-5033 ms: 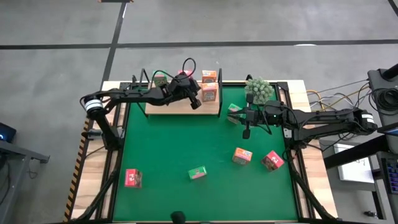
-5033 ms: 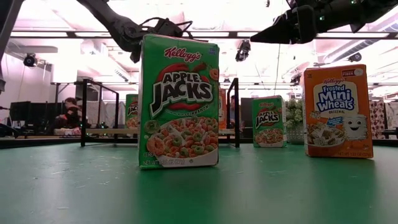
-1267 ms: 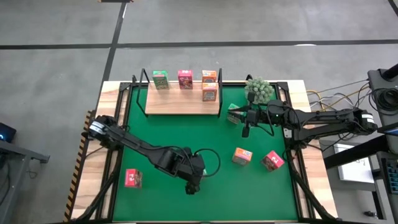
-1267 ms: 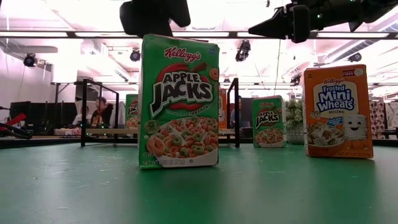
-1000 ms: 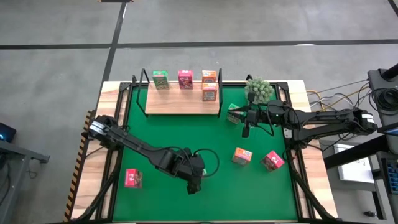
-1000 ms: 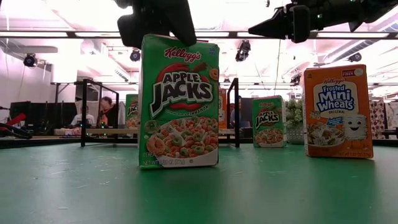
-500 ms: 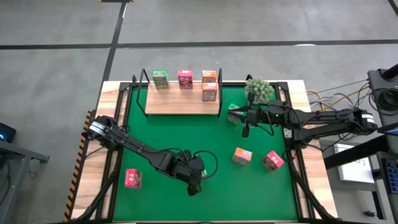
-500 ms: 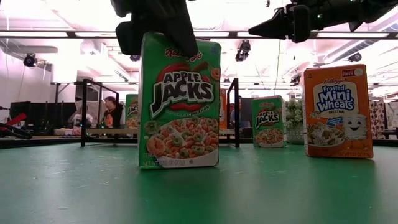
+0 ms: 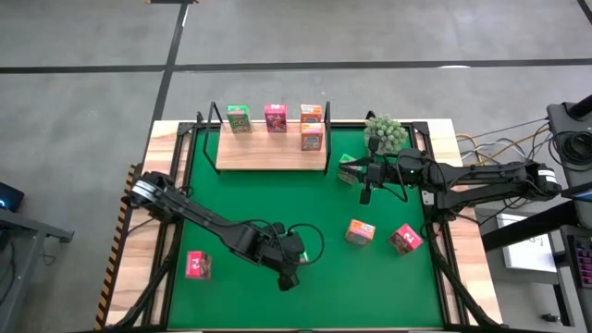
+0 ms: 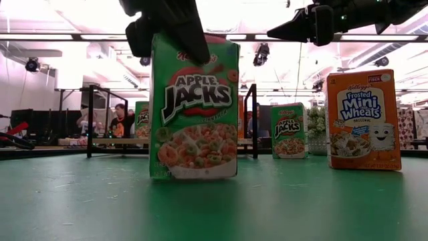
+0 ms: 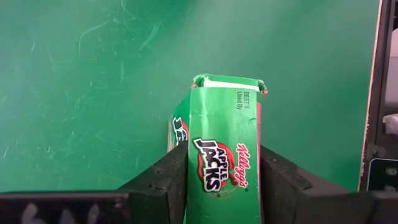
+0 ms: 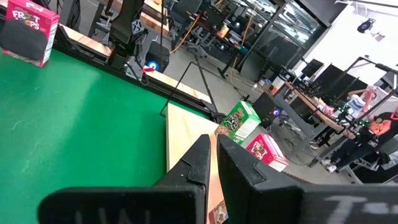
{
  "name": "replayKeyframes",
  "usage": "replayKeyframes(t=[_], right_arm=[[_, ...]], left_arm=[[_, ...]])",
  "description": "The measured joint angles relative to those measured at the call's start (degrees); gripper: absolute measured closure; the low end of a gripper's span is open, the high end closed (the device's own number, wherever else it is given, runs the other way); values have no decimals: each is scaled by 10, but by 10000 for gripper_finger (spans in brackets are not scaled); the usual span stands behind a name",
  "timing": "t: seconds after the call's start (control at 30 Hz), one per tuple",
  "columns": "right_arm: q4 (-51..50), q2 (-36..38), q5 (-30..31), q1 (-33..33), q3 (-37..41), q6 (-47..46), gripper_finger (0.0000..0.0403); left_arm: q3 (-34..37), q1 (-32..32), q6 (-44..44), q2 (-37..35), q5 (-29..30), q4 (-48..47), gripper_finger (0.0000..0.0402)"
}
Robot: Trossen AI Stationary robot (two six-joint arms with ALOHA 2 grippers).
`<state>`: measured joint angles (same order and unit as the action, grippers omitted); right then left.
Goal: Stack cereal on shelf
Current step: Put the bottom green cereal box aligned with the other green cereal box on the shelf
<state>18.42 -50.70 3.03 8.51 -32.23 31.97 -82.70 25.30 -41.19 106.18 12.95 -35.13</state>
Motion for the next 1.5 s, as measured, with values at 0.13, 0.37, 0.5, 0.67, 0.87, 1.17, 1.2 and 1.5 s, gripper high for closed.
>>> replayKeyframes(t=[0.13,0.37,0.5,0.67,0.87,1.17,1.2,1.5], right_arm=[[-1,0,0,0,0,-2,385],[-1,0,0,0,0,-6,385],[-1,0,0,0,0,-9,385],[-1,0,0,0,0,-18,385],[-1,0,-1,0,0,-26,385],[-2,-1,-2,0,0,-39,385],[-2,-1,-2,0,0,-39,385],[-4,-1,-2,0,0,-37,385]], left_arm=[[0,0,19,-20,-1,-9,271],[0,-9,127,-72,-5,-67,271],[0,-38,166,-114,-5,-150,271],[0,-99,241,-175,1,-234,271],[0,-210,341,-232,47,-289,271],[0,-410,502,-245,42,-292,271],[0,-432,516,-243,32,-291,271],[65,-602,626,-239,-110,-242,271]])
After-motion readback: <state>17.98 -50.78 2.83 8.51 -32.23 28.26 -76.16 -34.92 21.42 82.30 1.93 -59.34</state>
